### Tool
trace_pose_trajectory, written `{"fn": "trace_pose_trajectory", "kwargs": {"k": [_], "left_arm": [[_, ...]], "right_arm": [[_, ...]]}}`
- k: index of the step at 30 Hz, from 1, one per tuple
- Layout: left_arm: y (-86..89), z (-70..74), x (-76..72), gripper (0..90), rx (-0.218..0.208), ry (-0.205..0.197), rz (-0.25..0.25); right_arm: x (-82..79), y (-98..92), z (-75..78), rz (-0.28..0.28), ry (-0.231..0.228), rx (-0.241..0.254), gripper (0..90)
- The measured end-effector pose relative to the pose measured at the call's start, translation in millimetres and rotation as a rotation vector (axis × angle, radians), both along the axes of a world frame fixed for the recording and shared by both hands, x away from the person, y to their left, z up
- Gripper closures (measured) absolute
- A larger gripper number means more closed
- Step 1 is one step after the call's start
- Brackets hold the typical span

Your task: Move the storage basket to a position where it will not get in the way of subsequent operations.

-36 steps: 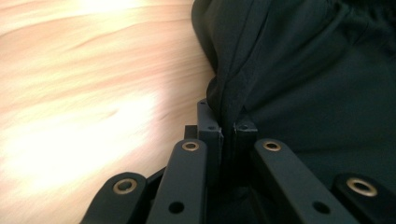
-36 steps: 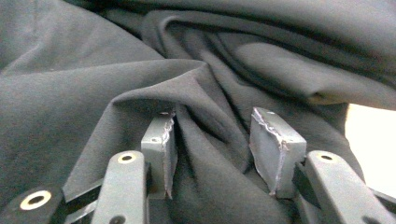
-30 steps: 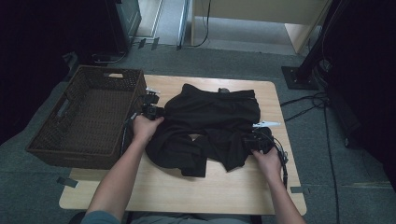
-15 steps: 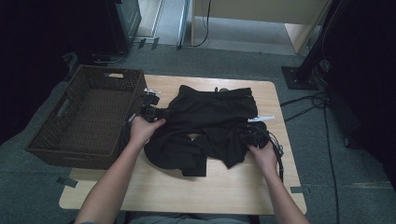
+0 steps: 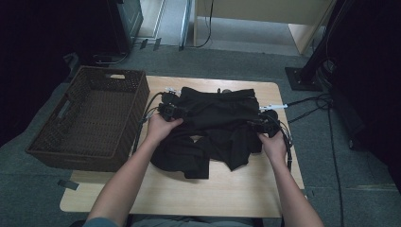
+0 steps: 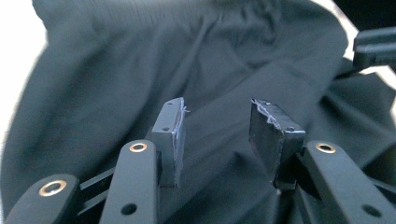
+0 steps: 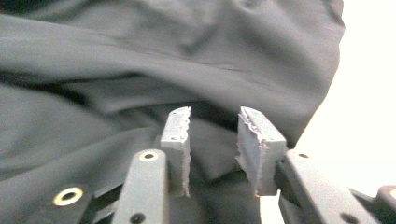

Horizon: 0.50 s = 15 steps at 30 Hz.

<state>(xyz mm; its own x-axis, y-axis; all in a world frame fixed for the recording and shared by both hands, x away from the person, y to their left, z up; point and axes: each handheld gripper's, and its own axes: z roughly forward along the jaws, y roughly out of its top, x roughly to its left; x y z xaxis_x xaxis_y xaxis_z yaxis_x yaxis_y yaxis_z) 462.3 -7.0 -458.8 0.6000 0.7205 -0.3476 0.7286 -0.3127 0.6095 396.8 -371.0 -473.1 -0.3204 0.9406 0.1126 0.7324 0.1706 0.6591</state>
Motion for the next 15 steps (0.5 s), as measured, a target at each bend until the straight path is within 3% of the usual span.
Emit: {"fn": "trace_pose_trajectory", "kwargs": {"k": [1,3,8,11,12,15], "left_arm": [[0.0,0.0,0.0,56.5,0.0,0.0,0.0],[-6.0,-18.4,2.4,56.5,0.017,0.028,0.006],[-5.2,-34.6,4.3,57.7,0.045,0.035,-0.002],[-4.9,-39.2,4.1,59.6,0.082,0.047,-0.01],[-2.4,-40.5,1.7,62.8,0.084,0.023,-0.006],[0.7,-41.3,0.3,64.4,0.079,0.021,0.01]], "right_arm": [[0.0,0.0,0.0,0.0,0.0,0.0,61.4],[1.9,-3.8,-15.2,-0.042,0.01,-0.008,60.2],[1.0,-2.6,-28.3,-0.053,0.033,-0.012,59.7],[1.4,-0.9,-31.1,-0.05,0.031,-0.029,59.6],[1.3,0.6,-31.6,-0.051,0.022,-0.031,59.8],[1.7,2.6,-31.9,-0.05,0.018,-0.035,59.9]]}}
